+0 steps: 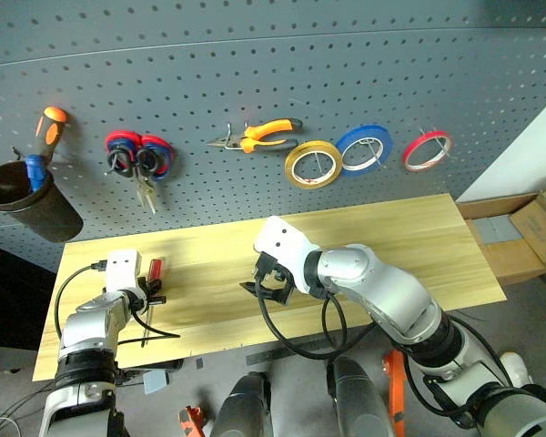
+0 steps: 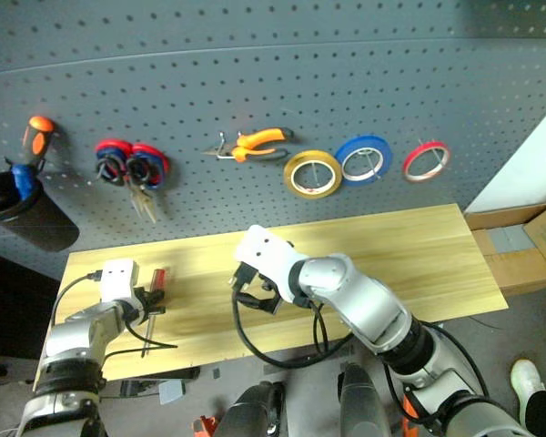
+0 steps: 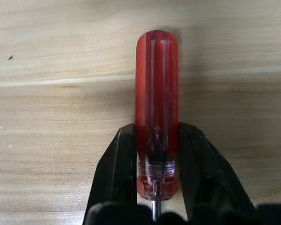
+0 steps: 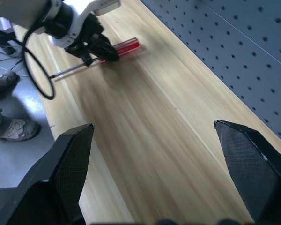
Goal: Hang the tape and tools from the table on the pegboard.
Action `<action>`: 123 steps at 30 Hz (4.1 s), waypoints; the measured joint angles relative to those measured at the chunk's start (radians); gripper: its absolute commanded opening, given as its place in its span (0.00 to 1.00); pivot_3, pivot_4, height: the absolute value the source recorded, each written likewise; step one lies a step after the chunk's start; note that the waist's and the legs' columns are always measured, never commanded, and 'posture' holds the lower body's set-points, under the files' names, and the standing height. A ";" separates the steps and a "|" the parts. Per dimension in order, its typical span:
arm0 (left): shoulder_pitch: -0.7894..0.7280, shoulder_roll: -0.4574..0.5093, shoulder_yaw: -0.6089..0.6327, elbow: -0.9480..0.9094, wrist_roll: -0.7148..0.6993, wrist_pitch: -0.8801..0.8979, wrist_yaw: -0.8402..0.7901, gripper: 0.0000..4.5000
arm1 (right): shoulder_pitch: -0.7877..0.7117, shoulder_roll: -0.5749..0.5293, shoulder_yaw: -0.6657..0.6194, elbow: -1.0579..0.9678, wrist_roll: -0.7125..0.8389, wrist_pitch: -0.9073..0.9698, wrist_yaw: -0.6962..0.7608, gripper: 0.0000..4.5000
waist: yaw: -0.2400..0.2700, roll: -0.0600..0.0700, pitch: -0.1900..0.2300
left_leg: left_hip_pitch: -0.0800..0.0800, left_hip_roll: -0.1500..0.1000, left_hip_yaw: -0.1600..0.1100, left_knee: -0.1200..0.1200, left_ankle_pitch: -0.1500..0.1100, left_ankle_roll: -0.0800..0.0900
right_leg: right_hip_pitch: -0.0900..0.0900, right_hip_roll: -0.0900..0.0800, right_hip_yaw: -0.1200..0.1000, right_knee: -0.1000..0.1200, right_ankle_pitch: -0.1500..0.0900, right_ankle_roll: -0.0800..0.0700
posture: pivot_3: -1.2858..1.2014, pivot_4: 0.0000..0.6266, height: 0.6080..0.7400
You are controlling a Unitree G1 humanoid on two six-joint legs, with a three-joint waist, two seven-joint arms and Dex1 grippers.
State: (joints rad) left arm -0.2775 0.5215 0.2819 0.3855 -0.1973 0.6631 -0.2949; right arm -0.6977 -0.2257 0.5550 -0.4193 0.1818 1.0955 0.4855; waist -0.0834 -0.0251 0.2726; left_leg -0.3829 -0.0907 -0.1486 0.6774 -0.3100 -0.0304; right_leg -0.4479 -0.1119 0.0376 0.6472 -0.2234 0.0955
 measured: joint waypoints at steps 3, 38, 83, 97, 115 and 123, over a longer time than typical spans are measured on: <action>0.086 -0.026 0.007 -0.109 0.000 -0.022 0.033 0.19 | -0.024 -0.002 -0.035 0.001 -0.002 -0.019 0.002 0.94 | -0.006 0.000 0.000 | -0.001 0.000 0.001 -0.001 0.000 0.000 | -0.002 0.000 0.001 0.000 0.000 0.000 | 0.47 0.53 1.00; -0.018 -0.026 0.263 -0.891 0.059 -0.428 0.292 0.19 | -0.183 -0.038 -0.142 0.240 0.036 -0.630 0.388 0.94 | 0.074 -0.022 -0.074 | -0.001 0.000 0.008 0.000 -0.001 -0.003 | -0.005 0.004 -0.001 -0.001 0.002 -0.002 | 0.55 0.19 1.00; -0.177 0.042 0.227 -0.082 0.085 -0.930 0.349 0.35 | -0.262 0.050 -0.218 0.186 0.151 -0.387 0.312 0.94 | 0.018 -0.026 -0.082 | 0.001 0.002 0.011 0.003 -0.001 -0.004 | -0.008 0.004 -0.002 0.003 0.006 -0.004 | 0.52 0.23 1.00; -0.193 0.025 0.236 -0.264 0.073 -0.885 0.415 0.98 | -0.262 0.044 -0.215 0.193 0.144 -0.402 0.317 0.94 | 0.020 -0.027 -0.083 | 0.001 0.011 0.014 0.004 -0.001 -0.004 | -0.008 0.006 -0.005 0.003 0.009 -0.006 | 0.52 0.22 1.00; 0.110 -0.052 -0.150 -0.757 -0.080 -0.384 0.097 0.98 | -0.077 -0.128 -0.223 0.087 0.137 -0.400 0.320 0.94 | 0.000 -0.016 -0.106 | 0.003 0.014 0.018 0.003 -0.001 -0.004 | -0.008 0.009 -0.001 0.004 0.010 -0.008 | 0.51 0.21 1.00; 0.278 -0.110 -0.161 -0.804 -0.039 -0.253 0.139 0.98 | 0.281 -0.226 -0.239 0.055 0.036 -0.479 0.209 0.94 | 0.032 -0.009 -0.124 | 0.013 0.014 0.022 0.002 -0.001 -0.003 | 0.003 0.011 0.001 0.000 0.011 -0.008 | 0.51 0.16 1.00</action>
State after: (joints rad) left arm 0.0010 0.4116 0.1209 -0.4185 -0.2364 0.4104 -0.1556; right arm -0.4166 -0.4514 0.3160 -0.3644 0.2179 0.6166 0.6947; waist -0.0510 -0.0338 0.1486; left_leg -0.3695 -0.0772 -0.1271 0.6793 -0.3114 -0.0337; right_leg -0.4447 -0.1005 0.0387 0.6474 -0.2125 0.0877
